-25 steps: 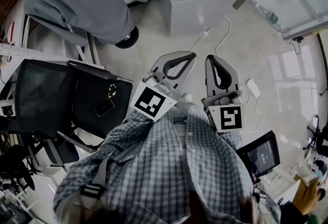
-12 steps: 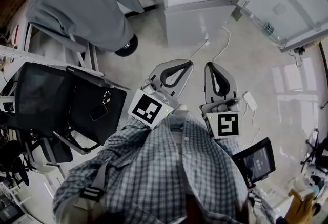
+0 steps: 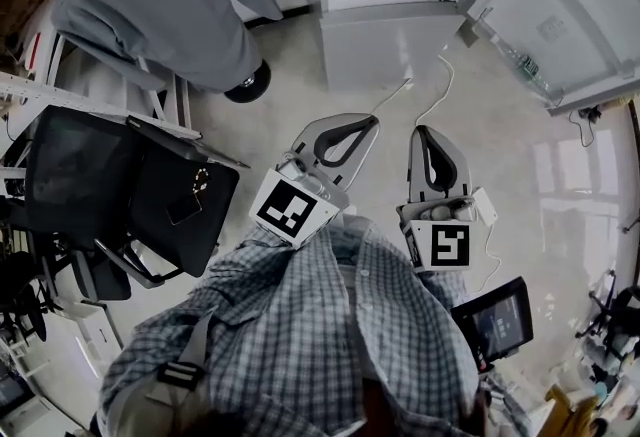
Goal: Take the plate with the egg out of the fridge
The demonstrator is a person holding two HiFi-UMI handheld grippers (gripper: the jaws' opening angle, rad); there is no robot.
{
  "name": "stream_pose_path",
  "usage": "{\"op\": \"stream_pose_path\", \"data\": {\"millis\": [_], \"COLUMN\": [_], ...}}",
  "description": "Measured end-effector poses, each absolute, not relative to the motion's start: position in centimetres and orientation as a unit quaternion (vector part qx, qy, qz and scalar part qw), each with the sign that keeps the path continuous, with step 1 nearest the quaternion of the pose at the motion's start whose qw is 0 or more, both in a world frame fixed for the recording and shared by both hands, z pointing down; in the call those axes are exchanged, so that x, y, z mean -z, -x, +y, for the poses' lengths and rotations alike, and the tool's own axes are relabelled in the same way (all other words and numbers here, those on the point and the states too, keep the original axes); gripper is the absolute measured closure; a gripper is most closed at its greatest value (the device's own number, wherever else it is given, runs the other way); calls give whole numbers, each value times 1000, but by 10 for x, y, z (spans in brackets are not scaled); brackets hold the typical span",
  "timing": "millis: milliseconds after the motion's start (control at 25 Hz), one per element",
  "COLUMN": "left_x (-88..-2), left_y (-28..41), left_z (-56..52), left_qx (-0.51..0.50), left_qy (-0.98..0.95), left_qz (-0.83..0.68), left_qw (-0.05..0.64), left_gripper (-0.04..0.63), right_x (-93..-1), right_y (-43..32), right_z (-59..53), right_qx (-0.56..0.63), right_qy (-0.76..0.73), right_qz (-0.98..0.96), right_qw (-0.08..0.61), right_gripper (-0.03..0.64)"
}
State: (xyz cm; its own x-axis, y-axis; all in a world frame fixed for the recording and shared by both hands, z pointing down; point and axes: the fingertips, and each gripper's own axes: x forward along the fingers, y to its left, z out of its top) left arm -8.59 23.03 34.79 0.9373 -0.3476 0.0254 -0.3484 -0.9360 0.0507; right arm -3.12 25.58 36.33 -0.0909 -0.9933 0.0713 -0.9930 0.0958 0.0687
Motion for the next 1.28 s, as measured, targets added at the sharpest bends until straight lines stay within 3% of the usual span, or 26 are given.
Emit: {"op": "stream_pose_path", "data": {"millis": [400,1280], "left_x": [-354,-332], "left_y": [59,8], "left_z": [202,34], "left_qx": [-14,34], "left_qy": [-989,-990], "left_qz": [-147,-132], "left_qw": [26,28], "left_gripper": [588,588], "right_x": [-357,-325], "right_y": [12,-35], "right_z": [232,62], "right_qx": [-1,36], "right_qy": [-702,-701], "right_qz": [-712,-711], "right_qw": [21,43], "right_gripper": [611,611]}}
